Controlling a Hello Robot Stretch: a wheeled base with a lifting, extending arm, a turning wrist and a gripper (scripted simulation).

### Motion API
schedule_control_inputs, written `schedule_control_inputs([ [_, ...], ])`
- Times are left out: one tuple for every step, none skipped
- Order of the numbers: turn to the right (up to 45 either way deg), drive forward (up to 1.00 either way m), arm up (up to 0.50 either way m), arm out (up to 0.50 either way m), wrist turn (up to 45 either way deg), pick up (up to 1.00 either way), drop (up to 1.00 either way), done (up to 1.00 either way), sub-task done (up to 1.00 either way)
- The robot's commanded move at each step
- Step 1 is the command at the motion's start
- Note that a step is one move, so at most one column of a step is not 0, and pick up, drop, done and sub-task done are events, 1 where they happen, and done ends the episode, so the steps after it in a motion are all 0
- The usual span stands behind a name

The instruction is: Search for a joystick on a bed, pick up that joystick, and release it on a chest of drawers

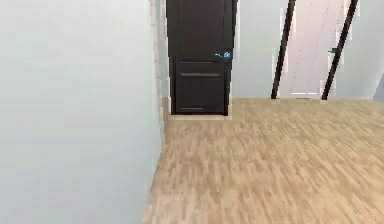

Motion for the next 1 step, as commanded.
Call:
schedule_control_inputs([
  [0.0, 1.00, 0.00, 0.00, 0.0, 0.00, 0.00, 0.00, 0.00],
])
